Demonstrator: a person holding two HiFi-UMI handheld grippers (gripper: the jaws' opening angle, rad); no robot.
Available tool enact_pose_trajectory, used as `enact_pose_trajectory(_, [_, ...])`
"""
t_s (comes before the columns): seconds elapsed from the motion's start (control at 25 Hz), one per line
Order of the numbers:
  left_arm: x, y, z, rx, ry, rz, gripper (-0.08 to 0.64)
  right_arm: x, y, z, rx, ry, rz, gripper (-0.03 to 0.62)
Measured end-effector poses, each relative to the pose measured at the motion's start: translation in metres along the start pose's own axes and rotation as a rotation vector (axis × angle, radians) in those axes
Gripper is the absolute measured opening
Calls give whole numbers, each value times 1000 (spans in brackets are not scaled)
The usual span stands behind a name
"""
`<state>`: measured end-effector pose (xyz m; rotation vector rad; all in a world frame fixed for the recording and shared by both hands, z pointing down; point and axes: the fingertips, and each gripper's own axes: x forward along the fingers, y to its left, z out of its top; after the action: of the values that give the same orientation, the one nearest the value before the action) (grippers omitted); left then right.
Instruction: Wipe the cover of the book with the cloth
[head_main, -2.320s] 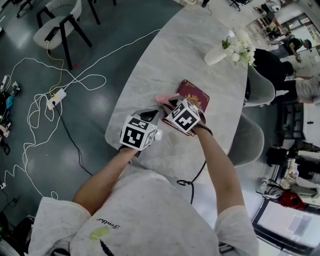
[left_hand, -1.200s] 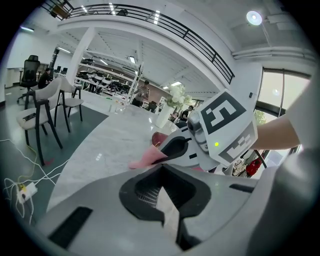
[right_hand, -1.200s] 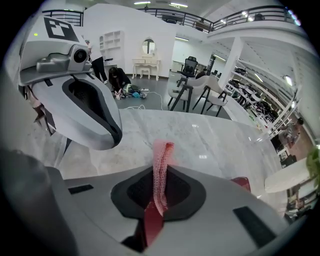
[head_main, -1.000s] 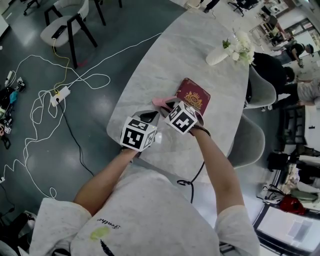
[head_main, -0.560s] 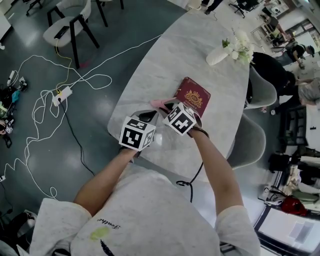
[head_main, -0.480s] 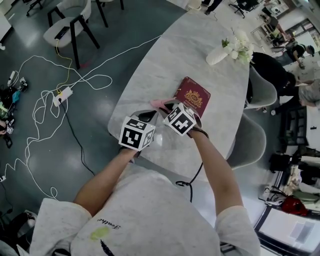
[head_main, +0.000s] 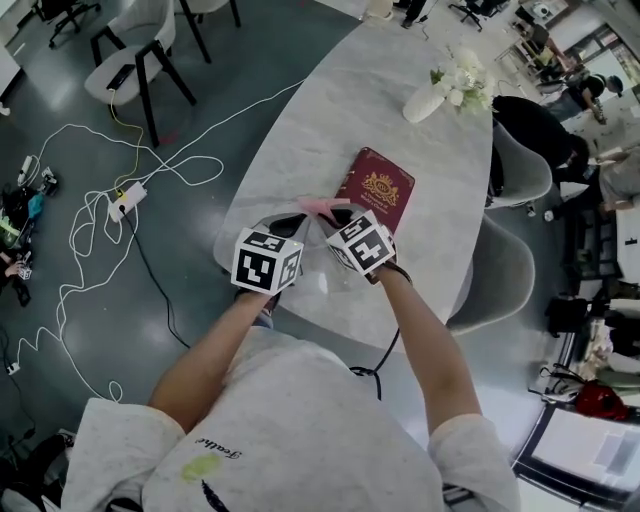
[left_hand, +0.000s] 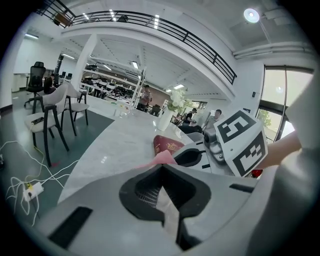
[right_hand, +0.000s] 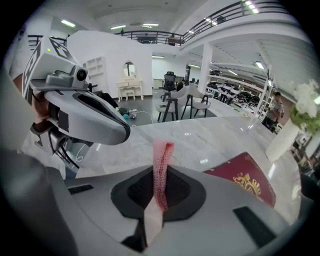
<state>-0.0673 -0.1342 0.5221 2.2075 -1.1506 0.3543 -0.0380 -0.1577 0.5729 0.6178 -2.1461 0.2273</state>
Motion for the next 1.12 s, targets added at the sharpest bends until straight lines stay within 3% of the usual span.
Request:
enact_pose_trajectory(0.32, [-4, -14, -3, 28, 8, -1, 6, -15, -1, -9, 118, -67, -8, 18])
enact_pose_trajectory(1.12, [2, -61, -10, 112, 44, -26, 6, -52, -8, -52, 180, -107, -69, 18])
